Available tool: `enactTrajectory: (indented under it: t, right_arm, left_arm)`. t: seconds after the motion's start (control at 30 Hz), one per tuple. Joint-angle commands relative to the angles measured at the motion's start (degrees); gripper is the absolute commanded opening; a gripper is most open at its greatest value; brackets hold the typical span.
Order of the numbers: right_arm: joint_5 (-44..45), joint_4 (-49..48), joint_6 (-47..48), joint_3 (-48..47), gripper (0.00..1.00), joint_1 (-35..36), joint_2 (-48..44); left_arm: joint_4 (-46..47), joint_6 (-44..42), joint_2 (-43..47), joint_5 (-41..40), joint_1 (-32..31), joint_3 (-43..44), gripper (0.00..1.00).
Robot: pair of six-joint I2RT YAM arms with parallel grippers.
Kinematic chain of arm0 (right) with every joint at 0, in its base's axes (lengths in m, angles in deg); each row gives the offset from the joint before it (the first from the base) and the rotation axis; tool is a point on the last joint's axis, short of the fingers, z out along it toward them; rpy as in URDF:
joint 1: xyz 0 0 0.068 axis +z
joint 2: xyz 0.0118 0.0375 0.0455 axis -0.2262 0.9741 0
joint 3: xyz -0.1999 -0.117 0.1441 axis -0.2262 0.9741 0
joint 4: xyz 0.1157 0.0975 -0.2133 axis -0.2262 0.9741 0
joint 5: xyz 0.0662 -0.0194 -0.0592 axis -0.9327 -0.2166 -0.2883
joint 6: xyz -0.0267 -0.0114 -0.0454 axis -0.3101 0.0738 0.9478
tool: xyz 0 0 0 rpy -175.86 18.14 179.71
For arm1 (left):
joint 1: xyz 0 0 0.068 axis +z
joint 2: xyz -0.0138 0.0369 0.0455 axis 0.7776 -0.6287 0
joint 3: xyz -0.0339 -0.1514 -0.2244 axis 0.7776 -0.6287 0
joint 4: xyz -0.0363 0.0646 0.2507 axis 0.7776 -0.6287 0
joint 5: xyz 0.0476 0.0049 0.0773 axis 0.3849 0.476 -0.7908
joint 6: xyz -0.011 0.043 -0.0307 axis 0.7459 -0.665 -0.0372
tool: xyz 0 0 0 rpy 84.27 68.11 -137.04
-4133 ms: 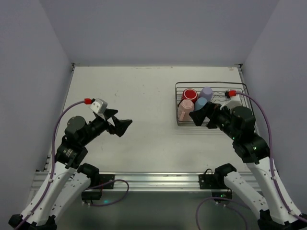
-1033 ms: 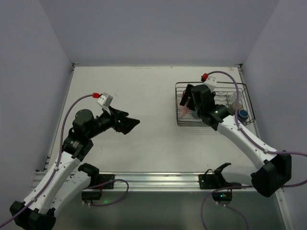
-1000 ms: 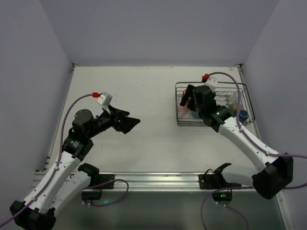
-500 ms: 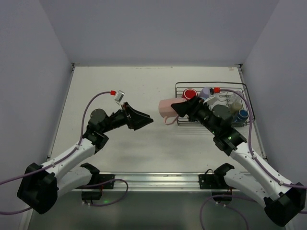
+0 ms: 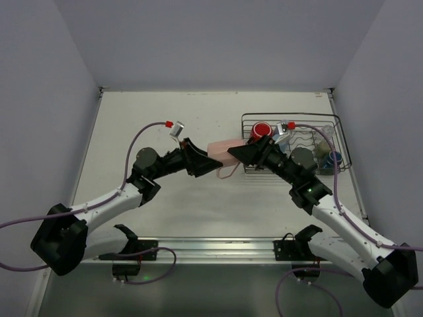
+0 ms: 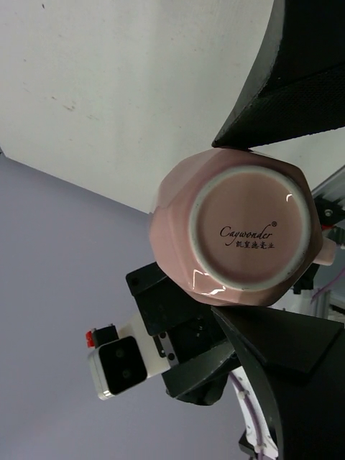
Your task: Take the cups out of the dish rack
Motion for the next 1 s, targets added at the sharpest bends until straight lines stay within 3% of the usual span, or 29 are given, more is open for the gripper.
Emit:
enactTrajectory:
  t: [0.0,0.13,0.23,0.27,0.3,0.37,0.43,0.47,0.53,0.83,0.97]
  right_arm:
    - [-5.73,-15.02,-5.58,0.92,0.12,0.09,0.75]
    - [-7.06,-19.7,-8.57,3.9,0.12,0.27,2.68]
    - [-8.11,-21.81,-9.89,4.61,0.12,0.61,4.26]
    - [-8.46,-22.34,-10.41,4.79,0.12,0.79,4.62]
    - [-8.64,-23.48,-10.59,4.96,0.12,0.97,4.97]
    - [-8.64,-24.28,-10.86,5.49,0.35,1.06,5.5]
    - [-8.47,-23.76,-9.64,5.67,0.63,1.14,5.42]
    - [-7.51,-22.88,-9.11,5.67,0.86,1.06,4.98]
    - [-6.19,-19.54,-7.36,5.49,0.99,1.06,4.28]
    - [0.4,-11.45,-1.47,4.62,0.99,1.06,0.23]
    - [2.43,-8.38,1.0,4.0,0.99,0.97,-0.03]
  left_arm:
    - [6.32,0.19,-0.87,-1.46,-0.64,3.1,0.67]
    - [7.99,0.53,-1.84,-1.99,-1.08,3.36,0.55]
    - [9.13,0.54,-1.93,-2.95,-1.25,3.1,0.34]
    - [9.31,0.54,-2.01,-3.05,-1.25,3.1,0.2]
    - [9.31,0.27,-1.93,-3.13,-1.25,3.19,0.12]
    - [9.31,0.01,-1.58,-3.4,-1.25,3.1,0.0]
    - [9.31,-0.69,-0.35,-3.92,-1.25,2.66,0.0]
    - [9.05,-1.04,0.27,-4.36,-1.25,2.4,0.0]
    - [7.47,-2.89,3.07,-5.76,-1.25,1.87,0.0]
    - [-10.36,-13.16,14.32,-11.21,-1.25,2.48,0.0]
    - [-30.51,-20.72,16.53,-18.58,-1.16,7.75,0.0]
